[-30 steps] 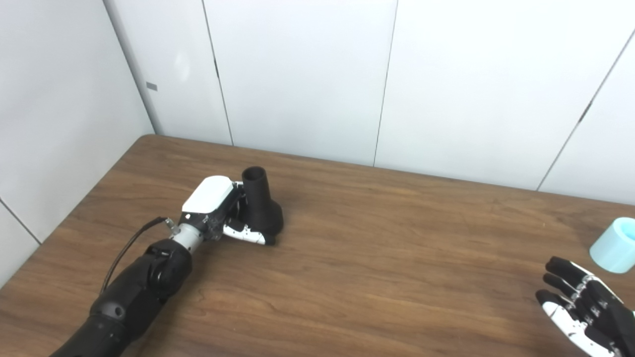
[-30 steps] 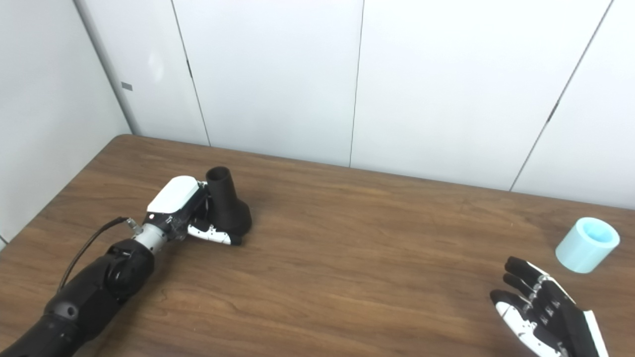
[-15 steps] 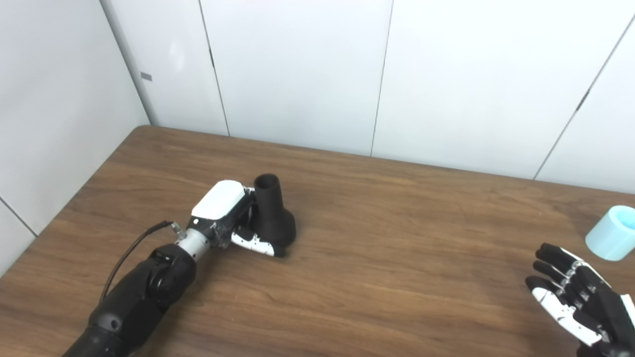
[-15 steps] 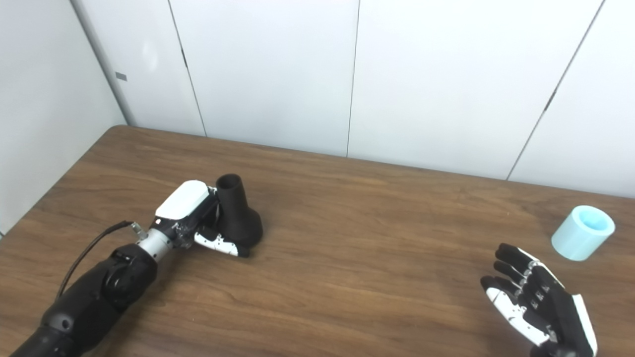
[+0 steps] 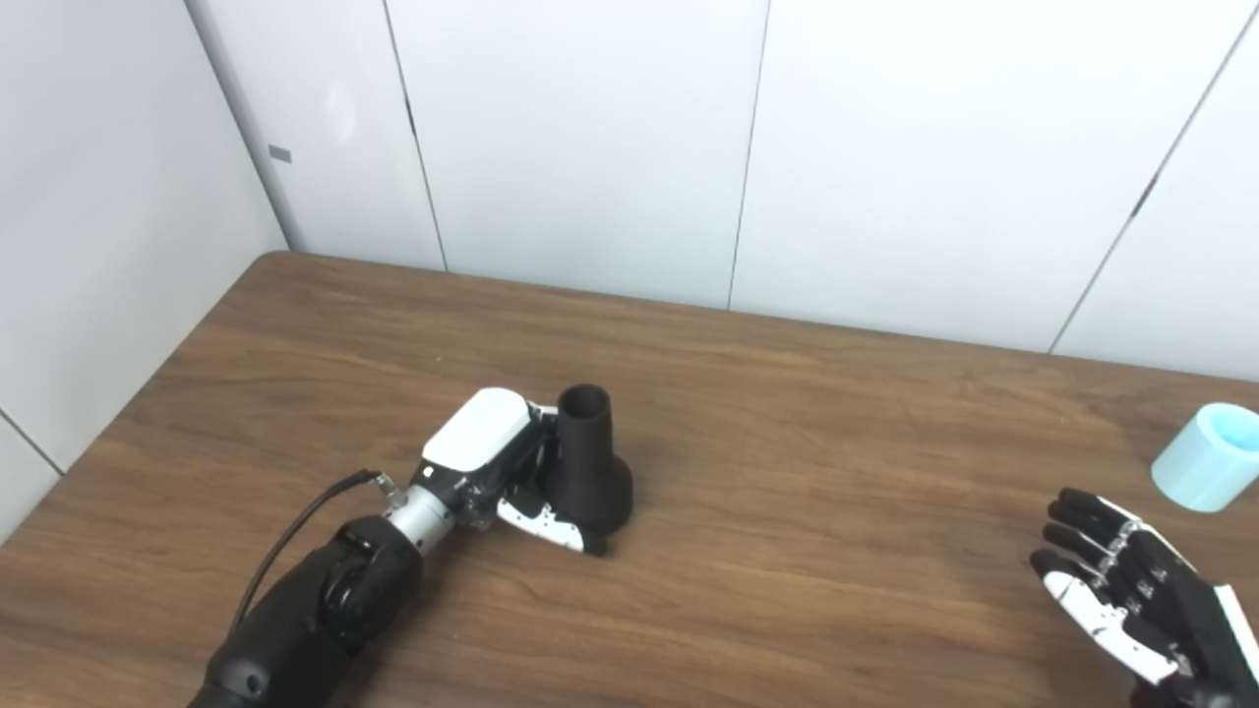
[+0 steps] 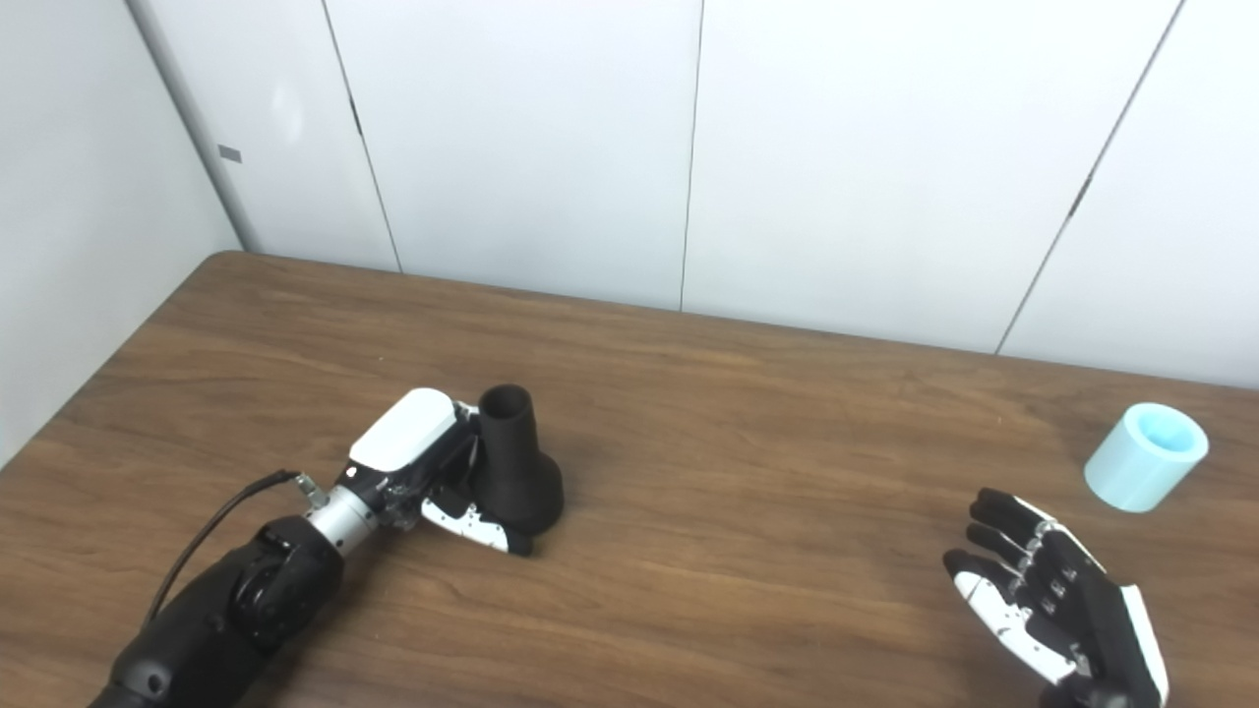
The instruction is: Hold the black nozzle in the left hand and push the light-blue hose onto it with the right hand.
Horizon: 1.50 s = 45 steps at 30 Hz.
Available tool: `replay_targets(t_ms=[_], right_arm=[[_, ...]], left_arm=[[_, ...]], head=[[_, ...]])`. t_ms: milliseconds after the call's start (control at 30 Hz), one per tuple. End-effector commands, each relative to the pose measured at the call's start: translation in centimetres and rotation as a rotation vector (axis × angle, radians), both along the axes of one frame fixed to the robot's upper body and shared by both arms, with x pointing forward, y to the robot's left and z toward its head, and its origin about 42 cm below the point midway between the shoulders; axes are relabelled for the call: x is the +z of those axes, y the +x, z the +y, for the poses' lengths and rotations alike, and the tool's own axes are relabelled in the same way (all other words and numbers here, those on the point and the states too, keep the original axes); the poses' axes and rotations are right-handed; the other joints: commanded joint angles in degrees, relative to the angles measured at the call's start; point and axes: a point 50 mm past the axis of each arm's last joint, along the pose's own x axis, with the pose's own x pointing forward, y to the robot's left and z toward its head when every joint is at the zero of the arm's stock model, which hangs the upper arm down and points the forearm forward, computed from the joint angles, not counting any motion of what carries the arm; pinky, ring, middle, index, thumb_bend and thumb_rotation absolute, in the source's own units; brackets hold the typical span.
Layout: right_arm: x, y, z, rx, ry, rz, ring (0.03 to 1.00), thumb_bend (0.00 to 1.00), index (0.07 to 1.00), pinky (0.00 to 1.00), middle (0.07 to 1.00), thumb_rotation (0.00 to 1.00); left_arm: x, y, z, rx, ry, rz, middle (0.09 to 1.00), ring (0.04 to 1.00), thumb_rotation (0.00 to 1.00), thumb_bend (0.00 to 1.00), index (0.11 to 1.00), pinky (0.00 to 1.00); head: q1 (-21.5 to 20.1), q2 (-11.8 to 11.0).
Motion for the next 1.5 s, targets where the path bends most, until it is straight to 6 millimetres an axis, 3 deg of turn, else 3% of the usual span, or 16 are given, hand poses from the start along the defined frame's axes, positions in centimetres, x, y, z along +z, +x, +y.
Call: replay_targets(t_ms=[0, 167, 267, 433, 533, 667, 767, 900, 1033, 1200, 1267, 1367, 1467], right_arm=[[1.5, 0.4, -0.1, 0.003, -0.026, -0.096, 0.766, 0.24, 0.716, 0.71, 0.761, 0.00], [1.5, 0.4, 0.0, -0.002, -0.032, -0.100, 0.756, 0.24, 0.707, 0.70, 0.752, 0.00], [1.5, 0.4, 0.1, -0.004, -0.027, -0.104, 0.754, 0.24, 0.706, 0.69, 0.750, 0.00], [1.4, 0.4, 0.3, 0.001, -0.024, -0.107, 0.759, 0.25, 0.710, 0.69, 0.754, 0.00], [1.3, 0.4, 0.3, -0.005, -0.012, -0.109, 0.757, 0.25, 0.715, 0.69, 0.751, 0.00], [1.2, 0.4, 0.3, -0.020, -0.022, -0.111, 0.746, 0.26, 0.704, 0.68, 0.742, 0.00], [1.1, 0.5, 0.2, -0.026, -0.030, -0.115, 0.742, 0.27, 0.702, 0.67, 0.743, 0.00], [0.9, 0.5, 0.4, -0.031, -0.035, -0.117, 0.737, 0.26, 0.703, 0.66, 0.742, 0.00], [0.7, 0.5, 0.5, -0.030, -0.037, -0.112, 0.732, 0.26, 0.697, 0.65, 0.738, 0.00], [0.7, 0.5, 0.6, -0.028, -0.024, -0.115, 0.733, 0.27, 0.696, 0.66, 0.733, 0.00], [0.7, 0.5, 0.6, -0.027, -0.025, -0.113, 0.739, 0.27, 0.697, 0.67, 0.736, 0.00], [0.8, 0.5, 0.7, -0.027, -0.028, -0.108, 0.745, 0.27, 0.697, 0.69, 0.739, 0.00], [0.8, 0.5, 0.8, -0.028, -0.028, -0.112, 0.740, 0.27, 0.695, 0.68, 0.736, 0.00]], left_arm=[[1.5, 0.4, -0.6, -0.045, -0.007, -0.059, 0.442, 0.198, 0.00, 0.52, 0.524, 0.12], [1.4, 0.4, -1.6, -0.091, 0.000, -0.078, 0.438, 0.248, 0.00, 0.52, 0.526, 0.16], [1.5, 0.3, -2.1, -0.102, 0.013, -0.088, 0.421, 0.218, 0.00, 0.52, 0.528, 0.14], [1.5, 0.2, -2.6, -0.116, 0.020, -0.087, 0.471, 0.165, 0.00, 0.52, 0.485, 0.11], [1.7, 0.0, -2.9, -0.127, 0.035, -0.082, 0.456, 0.299, 0.00, 0.52, 0.511, 0.21], [1.7, -0.4, -3.6, -0.152, 0.029, -0.089, 0.454, 0.320, 0.00, 0.52, 0.517, 0.22], [1.5, -0.6, -4.1, -0.169, 0.019, -0.091, 0.470, 0.200, 0.00, 0.52, 0.488, 0.14], [1.0, -0.6, -4.8, -0.189, 0.007, -0.098, 0.471, 0.179, 0.00, 0.52, 0.484, 0.11], [0.6, -0.7, -5.3, -0.206, -0.013, -0.083, 0.435, 0.273, 0.00, 0.52, 0.525, 0.19], [0.5, -0.9, -5.8, -0.218, -0.018, -0.091, 0.411, 0.256, 0.00, 0.51, 0.527, 0.17], [0.5, -1.1, -6.1, -0.227, -0.016, -0.090, 0.426, 0.291, 0.00, 0.52, 0.528, 0.20], [0.2, -1.6, -6.6, -0.244, -0.016, -0.079, 0.451, 0.342, 0.00, 0.52, 0.525, 0.25], [-0.1, -2.1, -7.1, -0.257, -0.028, -0.072, 0.475, 0.421, 0.00, 0.52, 0.500, 0.37]], head=[[0.0, 0.1], [-0.4, 0.0], [-1.0, 0.0], [-2.8, 0.5], [-4.0, 0.5], [-4.9, 0.3], [-5.2, 0.1], [-6.1, -0.9], [-6.5, -1.0], [-6.6, -0.8], [-6.6, -0.8], [-6.5, -0.7], [-6.5, -0.7]])
